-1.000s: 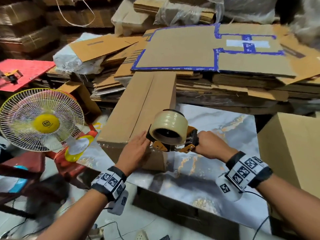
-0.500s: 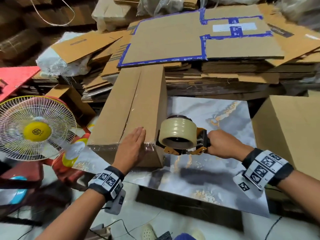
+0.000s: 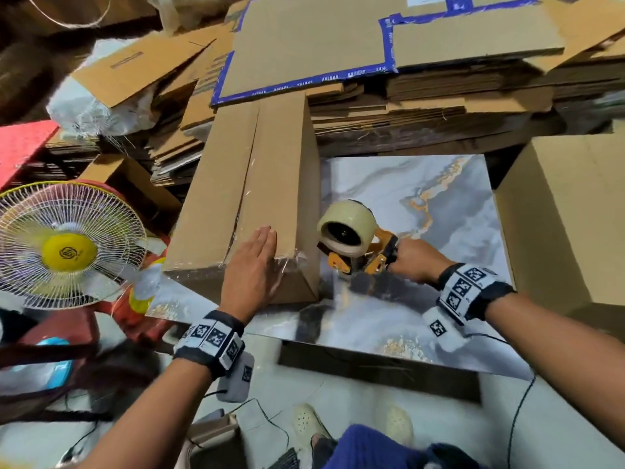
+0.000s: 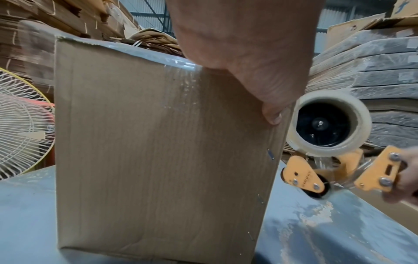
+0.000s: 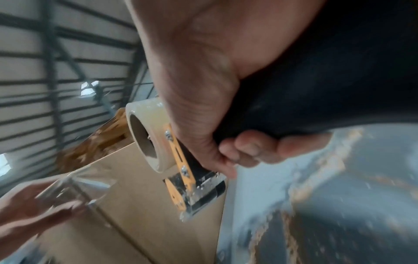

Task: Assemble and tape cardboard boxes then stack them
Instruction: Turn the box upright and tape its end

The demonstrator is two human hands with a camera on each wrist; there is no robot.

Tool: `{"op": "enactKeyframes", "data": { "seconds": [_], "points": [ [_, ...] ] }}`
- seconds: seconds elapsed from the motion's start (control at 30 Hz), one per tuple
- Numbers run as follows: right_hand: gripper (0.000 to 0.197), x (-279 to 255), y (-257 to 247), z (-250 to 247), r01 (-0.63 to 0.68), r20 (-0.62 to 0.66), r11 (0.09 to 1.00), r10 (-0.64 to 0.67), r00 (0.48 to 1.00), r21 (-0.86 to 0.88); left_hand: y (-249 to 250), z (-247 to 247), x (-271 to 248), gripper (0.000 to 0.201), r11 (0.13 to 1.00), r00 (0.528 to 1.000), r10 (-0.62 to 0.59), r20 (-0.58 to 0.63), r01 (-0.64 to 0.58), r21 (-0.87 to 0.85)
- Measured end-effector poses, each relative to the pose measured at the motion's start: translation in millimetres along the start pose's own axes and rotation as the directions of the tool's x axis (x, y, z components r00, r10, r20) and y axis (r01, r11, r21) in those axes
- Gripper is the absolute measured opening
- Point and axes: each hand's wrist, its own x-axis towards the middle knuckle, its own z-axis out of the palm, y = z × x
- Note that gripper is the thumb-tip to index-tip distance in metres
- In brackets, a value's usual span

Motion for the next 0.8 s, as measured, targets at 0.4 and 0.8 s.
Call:
{"op": "enactKeyframes", "data": {
  "seconds": [0.4, 0.8],
  "points": [
    [0.039, 58.1, 56.6, 92.3, -0.396, 0.307, 0.211, 0.356, 0.883, 0.894, 1.9, -0.4, -1.8, 0.086, 1.000, 1.000, -0.018, 0.005, 0.018, 0.016],
    [0.076, 71.5, 104.8, 131.7, -0.384, 0.077, 0.430, 0.578, 0.813, 0.817, -1.3, -2.3, -4.8, 0.111, 0.994, 0.998, 0.031, 0.059, -0.037, 0.107]
  ]
}}
